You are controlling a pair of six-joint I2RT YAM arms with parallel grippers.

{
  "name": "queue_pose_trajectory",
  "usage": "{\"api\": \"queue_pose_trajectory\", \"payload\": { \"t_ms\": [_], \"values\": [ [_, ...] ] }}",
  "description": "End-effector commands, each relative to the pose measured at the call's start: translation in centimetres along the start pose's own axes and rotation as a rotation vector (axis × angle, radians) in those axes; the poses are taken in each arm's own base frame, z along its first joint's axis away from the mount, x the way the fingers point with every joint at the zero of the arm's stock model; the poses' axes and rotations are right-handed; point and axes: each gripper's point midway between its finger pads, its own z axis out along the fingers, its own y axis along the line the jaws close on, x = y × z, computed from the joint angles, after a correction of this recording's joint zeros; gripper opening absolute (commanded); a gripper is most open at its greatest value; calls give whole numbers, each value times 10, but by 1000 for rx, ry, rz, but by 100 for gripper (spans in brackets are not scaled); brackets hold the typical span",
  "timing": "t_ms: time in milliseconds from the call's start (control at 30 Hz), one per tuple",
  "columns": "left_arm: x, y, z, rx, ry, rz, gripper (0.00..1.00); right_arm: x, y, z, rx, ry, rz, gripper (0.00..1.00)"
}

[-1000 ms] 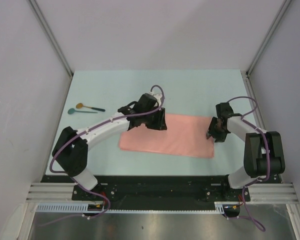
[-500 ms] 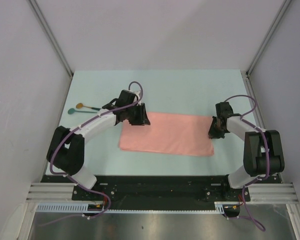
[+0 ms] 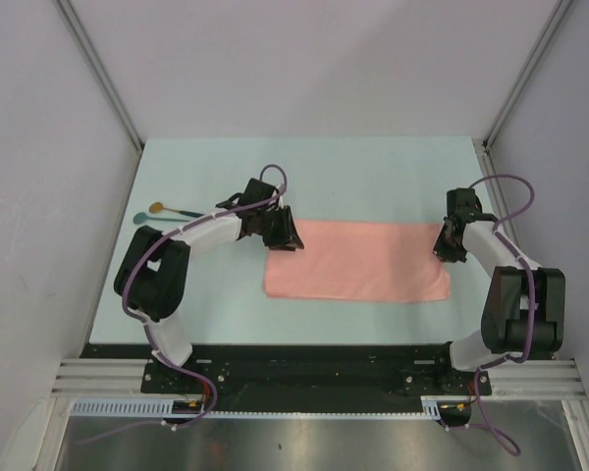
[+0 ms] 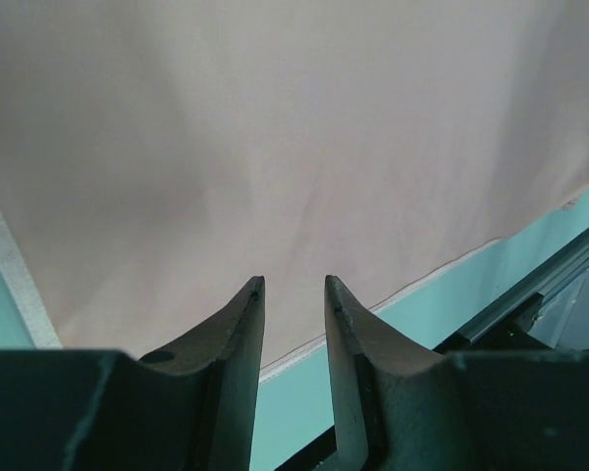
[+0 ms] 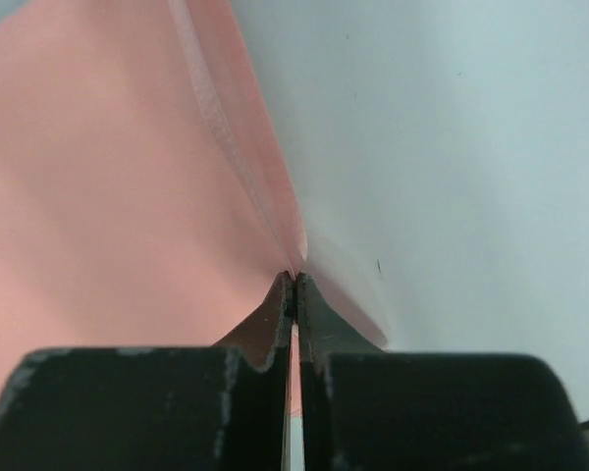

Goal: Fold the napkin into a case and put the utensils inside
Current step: Pick up the rectangle-folded napkin from the center of the board, then fold the rectangle-folded napkin at the center of the board.

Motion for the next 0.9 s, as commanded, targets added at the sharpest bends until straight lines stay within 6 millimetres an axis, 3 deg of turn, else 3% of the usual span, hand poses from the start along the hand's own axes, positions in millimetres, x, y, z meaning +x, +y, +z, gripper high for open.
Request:
{"api": "queue_pose_trajectory", "payload": {
  "t_ms": [0, 233, 333, 367, 433, 467, 600, 733, 867],
  "values": [
    [-24, -24, -8, 84, -48, -13, 35, -42, 2, -41, 55, -180, -83, 0],
    [-30, 16, -42, 41, -109, -54, 37, -28, 92, -85, -109, -217, -241, 0],
    [-23, 33, -55, -6, -119, -59, 37, -5, 139, -93, -177, -169, -304, 0],
    [-20, 37, -58, -20, -120, -65, 37, 6, 166, -97, -220, -160, -353, 0],
    [-16, 44, -65, -22, -135, -77, 37, 17, 197, -104, -287, -143, -366, 0],
    [-16, 46, -67, -21, -146, -82, 37, 26, 224, -117, -345, -150, -397, 0],
    [-10, 56, -69, -19, -145, -106, 37, 61, 286, -114, -447, -66, -463, 0],
    [-9, 60, -70, -19, -144, -114, 37, 82, 328, -122, -555, -3, -467, 0],
    [-12, 61, -74, -17, -161, -112, 37, 94, 347, -121, -602, 29, -471, 0]
  ]
}}
